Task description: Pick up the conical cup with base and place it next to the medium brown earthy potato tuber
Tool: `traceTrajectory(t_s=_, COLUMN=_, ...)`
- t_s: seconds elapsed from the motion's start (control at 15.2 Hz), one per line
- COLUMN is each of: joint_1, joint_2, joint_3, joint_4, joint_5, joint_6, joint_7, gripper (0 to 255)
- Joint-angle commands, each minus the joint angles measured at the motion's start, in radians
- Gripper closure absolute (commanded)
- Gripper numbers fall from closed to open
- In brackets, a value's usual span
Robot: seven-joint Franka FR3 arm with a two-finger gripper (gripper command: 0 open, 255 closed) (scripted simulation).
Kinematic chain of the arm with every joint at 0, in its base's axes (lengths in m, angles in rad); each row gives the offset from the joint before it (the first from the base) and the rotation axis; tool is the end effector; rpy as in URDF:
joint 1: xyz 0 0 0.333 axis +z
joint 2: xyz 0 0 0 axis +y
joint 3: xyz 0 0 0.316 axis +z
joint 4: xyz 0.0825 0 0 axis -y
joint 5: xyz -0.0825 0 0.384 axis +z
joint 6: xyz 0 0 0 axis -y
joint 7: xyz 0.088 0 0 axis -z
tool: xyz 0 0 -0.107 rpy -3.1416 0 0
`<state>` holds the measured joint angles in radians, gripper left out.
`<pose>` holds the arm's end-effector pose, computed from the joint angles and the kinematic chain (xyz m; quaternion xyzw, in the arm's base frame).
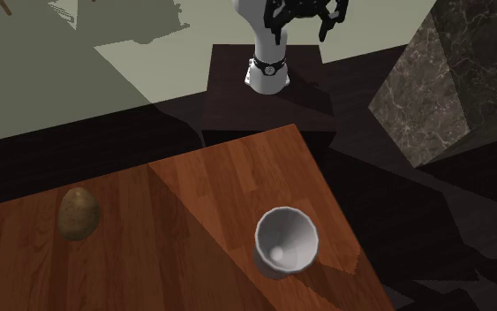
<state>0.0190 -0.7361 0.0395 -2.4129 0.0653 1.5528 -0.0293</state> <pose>0.3128 0.0279 0.5468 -0.9972 -0.0364 0.0623 0.0188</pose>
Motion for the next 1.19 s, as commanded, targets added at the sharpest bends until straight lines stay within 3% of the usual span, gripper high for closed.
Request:
traceTrajectory(t_s=0.0, joint_1=0.0, joint_2=0.0, joint_3=0.0, joint_4=0.0, joint_5=0.0, joint_6=0.0, joint_7=0.0, gripper=0)
traceTrajectory(t_s=0.59, joint_1=-0.016, joint_2=0.323, joint_3=0.057, joint_4=0.139, joint_5=-0.048, joint_6=0.231, joint_7=0.058, gripper=0)
traceTrajectory(t_s=1.12, joint_1=-0.029, joint_2=0.618, joint_3=0.094, joint_4=0.349, joint_5=-0.133, joint_6=0.351, joint_7=0.132, gripper=0)
